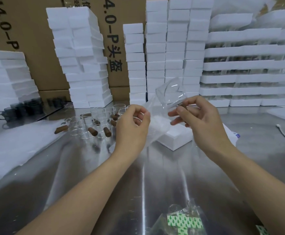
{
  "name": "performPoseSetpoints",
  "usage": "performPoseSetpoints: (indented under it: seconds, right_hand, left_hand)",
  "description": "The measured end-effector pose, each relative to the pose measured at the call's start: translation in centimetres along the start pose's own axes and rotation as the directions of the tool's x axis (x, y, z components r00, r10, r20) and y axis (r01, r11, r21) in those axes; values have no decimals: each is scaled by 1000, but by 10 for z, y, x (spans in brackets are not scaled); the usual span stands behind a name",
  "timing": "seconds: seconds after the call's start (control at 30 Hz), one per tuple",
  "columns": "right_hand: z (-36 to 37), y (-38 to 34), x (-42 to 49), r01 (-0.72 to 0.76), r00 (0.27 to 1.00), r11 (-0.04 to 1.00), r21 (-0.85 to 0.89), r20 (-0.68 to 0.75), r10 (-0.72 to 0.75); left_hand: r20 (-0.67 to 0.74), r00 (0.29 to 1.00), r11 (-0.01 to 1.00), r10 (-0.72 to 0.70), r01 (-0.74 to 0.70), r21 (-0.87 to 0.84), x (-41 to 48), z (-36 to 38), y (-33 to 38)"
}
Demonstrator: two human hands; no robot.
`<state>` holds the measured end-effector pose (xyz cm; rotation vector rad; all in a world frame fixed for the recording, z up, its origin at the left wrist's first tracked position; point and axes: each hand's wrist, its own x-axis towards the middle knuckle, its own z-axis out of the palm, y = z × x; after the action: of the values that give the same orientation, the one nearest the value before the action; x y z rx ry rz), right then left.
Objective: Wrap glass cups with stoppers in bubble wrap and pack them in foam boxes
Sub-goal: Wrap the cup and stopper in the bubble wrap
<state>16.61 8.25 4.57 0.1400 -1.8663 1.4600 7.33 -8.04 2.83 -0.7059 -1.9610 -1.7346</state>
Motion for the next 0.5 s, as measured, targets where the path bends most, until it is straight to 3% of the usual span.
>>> performPoseSetpoints:
  seconds: [0.17,0.27,0.37,0.5]
  right_hand:
    - [1,8,-2,-132,990,976,-174,29,139]
    - [1,13,-2,-179,980,951,-251,40,195]
    - [1,15,-2,-200,974,938,-283,43,221]
    - [-3,15,-1,-202,969,924,-325,73,237]
  left_hand:
    - [-36,999,999,17,-18,-26,-3,0,2]
    - [-44,994,994,100,-102,-34,-5,0,5]
    - [68,962,961,265,-269,61,-9,1,6]
    - [247,849,854,468,-506,120,-21,7,5]
